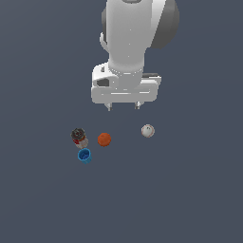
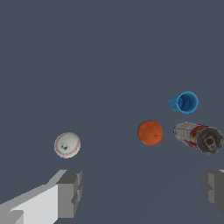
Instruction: Pick up a designated object from a clutter of objects.
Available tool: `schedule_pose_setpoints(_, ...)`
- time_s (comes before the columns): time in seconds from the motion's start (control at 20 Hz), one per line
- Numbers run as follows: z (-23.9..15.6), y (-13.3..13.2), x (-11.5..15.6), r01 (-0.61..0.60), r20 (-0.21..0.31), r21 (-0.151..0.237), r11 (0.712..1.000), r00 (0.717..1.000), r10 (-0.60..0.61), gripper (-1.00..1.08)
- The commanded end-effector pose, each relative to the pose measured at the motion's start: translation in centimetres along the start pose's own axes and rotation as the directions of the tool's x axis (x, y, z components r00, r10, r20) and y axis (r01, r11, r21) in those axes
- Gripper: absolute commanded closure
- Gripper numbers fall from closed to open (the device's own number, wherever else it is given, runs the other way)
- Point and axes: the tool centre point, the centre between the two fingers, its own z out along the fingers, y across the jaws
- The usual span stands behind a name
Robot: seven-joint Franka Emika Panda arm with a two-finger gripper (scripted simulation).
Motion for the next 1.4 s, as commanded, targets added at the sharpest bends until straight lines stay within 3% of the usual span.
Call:
schedule_pose_setpoints(0.0,0.1,-0.1,-0.1,0.011,0.004,-0.006,1.000,1.000,-0.011,-0.92)
schedule_pose_setpoints(0.4,1.2,-0.8,0.1,0.040,0.001,-0.007,0.999,0.999,-0.040,-0.92)
schedule_pose_setpoints(0.85,5.8,-4.0,0.1,0.175,-0.010,-0.016,0.984,0.984,-0.175,-0.92)
schedule_pose_setpoints(1.1,9.8,-6.9,-0.5,0.295,-0.020,-0.020,0.955,0.955,-0.295,-0.92)
schedule_pose_setpoints(1.35,13.9,-9.9,-1.8,0.418,-0.031,-0.022,0.908,0.908,-0.419,-0.92)
